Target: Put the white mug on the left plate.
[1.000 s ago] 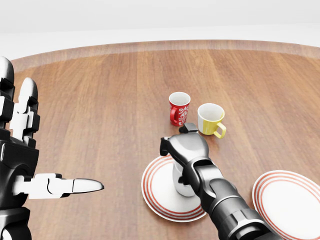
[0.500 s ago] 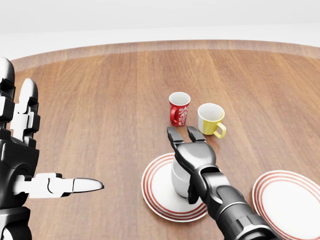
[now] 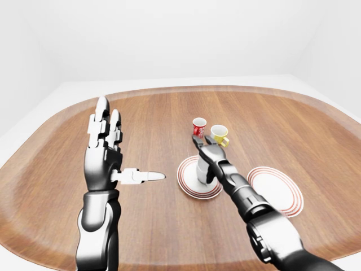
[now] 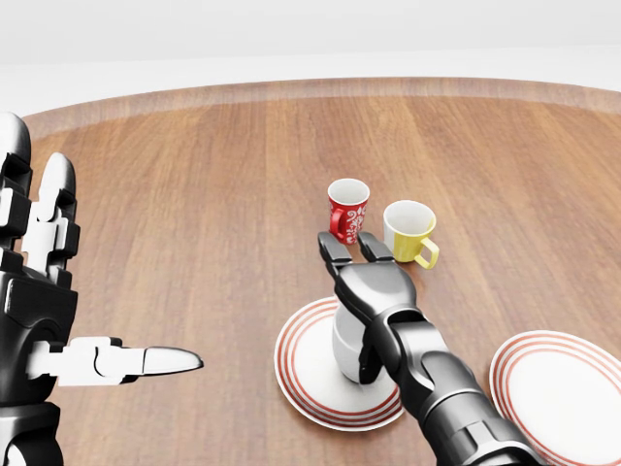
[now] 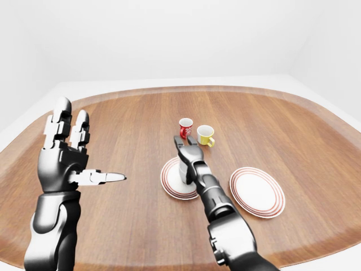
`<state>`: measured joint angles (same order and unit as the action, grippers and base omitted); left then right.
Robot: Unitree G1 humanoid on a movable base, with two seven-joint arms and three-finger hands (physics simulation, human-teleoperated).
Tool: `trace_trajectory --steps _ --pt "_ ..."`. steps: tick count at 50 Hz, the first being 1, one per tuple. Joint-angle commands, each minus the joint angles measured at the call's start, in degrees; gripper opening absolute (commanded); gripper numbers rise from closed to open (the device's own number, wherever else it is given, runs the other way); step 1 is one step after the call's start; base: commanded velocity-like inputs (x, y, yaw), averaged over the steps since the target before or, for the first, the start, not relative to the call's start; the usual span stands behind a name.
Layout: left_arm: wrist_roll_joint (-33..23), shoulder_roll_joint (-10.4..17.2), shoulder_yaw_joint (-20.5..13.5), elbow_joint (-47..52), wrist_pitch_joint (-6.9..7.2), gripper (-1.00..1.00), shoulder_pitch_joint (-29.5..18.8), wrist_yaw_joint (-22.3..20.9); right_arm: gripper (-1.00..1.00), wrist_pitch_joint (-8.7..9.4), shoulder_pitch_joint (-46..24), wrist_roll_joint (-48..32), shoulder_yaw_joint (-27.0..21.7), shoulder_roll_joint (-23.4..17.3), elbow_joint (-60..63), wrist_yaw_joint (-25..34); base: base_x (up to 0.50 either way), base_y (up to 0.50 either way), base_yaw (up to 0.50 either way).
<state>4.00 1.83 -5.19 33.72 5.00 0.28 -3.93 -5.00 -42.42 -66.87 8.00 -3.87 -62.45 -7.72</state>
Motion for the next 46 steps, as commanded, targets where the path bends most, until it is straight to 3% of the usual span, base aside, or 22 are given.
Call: trace_trajectory --steps 1,3,9,11,13,14,22,24,26,30,33,38,41,46 --pt "0.0 0.0 0.1 0.1 0.00 1.00 0.1 0.0 1.00 0.00 4.9 1.9 -0.7 0.7 14.9 9.3 0.00 0.00 0.00" --pt "-0.1 0.0 0.1 0.1 0.00 1.00 0.1 0.0 1.00 0.00 6.6 3.4 -1.2 1.2 20.1 13.1 0.00 0.00 0.00" --pt "-0.1 0.0 0.1 -0.1 0.00 1.00 0.1 0.0 1.00 0.00 14.4 12.9 -1.5 5.3 47.3 33.2 0.00 0.00 0.00" --pt "-0.1 0.0 0.1 0.0 0.00 1.00 0.1 0.0 1.00 3.84 15.2 15.5 -1.0 6.4 53.4 38.0 0.00 0.00 0.00" --pt "-0.2 -0.1 0.2 -0.1 0.00 1.00 0.1 0.0 1.00 9.31 15.9 19.8 -0.3 8.5 60.1 43.5 0.00 0.00 0.00" --pt "-0.2 -0.1 0.3 -0.2 0.00 1.00 0.2 0.0 1.00 10.00 16.0 20.6 0.3 8.6 61.5 44.1 0.00 0.00 0.00" --pt "0.0 0.0 -0.1 0.0 0.00 1.00 -0.1 0.0 1.00 10.00 15.3 22.8 1.5 10.9 73.9 47.7 0.00 0.00 0.00" --pt "0.0 0.0 -0.1 0.2 0.00 1.00 -0.1 0.0 1.00 10.00 11.8 28.2 -0.9 13.1 77.0 47.7 0.00 0.00 0.00" --pt "0.1 0.0 -0.2 0.1 0.00 1.00 -0.1 0.0 1.00 10.00 8.8 32.7 -2.2 12.4 77.9 45.3 0.00 0.00 0.00" --pt "0.0 0.0 -0.1 -0.1 0.00 1.00 -0.2 0.0 1.00 10.00 5.1 37.8 -3.5 7.6 78.3 42.4 0.00 0.00 0.00" --pt "0.1 0.1 -0.2 -0.1 0.00 1.00 -0.3 0.0 1.00 10.00 3.9 43.5 -5.2 7.4 80.6 39.5 0.00 0.00 0.00" --pt "0.2 0.2 -0.4 0.1 0.00 1.00 -0.4 0.0 1.00 10.00 3.8 50.4 -7.7 3.5 78.2 33.4 0.00 0.00 0.00" --pt "0.2 0.1 -0.3 -0.1 0.00 1.00 -0.3 0.0 1.00 10.00 3.9 56.9 -10.5 3.1 76.6 27.6 0.00 0.00 0.00" --pt "0.1 0.1 -0.3 0.1 0.00 1.00 -0.2 0.0 1.00 10.00 3.1 74.9 -16.8 4.8 75.0 11.6 0.00 0.00 0.00"
